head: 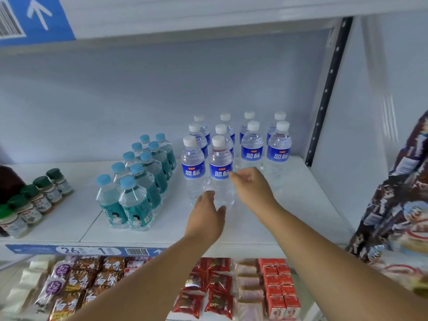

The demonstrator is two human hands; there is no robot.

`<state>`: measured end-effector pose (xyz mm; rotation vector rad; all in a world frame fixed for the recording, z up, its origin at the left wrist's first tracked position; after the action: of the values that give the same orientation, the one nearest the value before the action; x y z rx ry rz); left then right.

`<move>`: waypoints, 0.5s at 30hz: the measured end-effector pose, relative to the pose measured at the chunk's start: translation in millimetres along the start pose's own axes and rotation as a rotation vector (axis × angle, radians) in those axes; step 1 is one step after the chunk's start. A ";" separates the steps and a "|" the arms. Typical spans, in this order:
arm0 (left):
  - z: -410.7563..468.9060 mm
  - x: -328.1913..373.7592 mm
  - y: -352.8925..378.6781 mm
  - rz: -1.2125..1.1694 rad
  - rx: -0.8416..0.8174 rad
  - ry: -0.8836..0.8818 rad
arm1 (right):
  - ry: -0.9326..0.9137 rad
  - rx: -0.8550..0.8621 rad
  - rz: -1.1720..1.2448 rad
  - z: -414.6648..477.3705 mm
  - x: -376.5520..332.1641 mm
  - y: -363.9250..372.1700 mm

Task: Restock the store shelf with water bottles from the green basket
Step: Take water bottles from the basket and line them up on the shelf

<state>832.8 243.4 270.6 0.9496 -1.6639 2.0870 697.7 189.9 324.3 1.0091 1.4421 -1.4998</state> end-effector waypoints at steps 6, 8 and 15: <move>-33.7 -30.9 -8.8 0.029 -0.058 0.156 | 0.095 0.026 -0.035 -57.7 38.3 2.6; -45.4 -41.6 -12.3 0.029 -0.105 0.217 | 0.128 0.039 -0.043 -78.7 48.2 8.4; -100.6 -107.3 -17.2 0.075 -0.285 0.236 | 0.170 -0.022 -0.116 -151.2 88.8 49.3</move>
<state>891.3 360.7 201.7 0.5388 -1.8280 1.8545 714.2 337.9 219.4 1.0769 1.6577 -1.5064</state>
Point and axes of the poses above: each hand's wrist, its own z-axis towards the middle knuckle, its own y-axis out of the palm, x = y × z, the point moved 3 cm from there along z, towards the middle knuckle, and after that the axes turned 3 degrees about x, right-handed, at the moved point
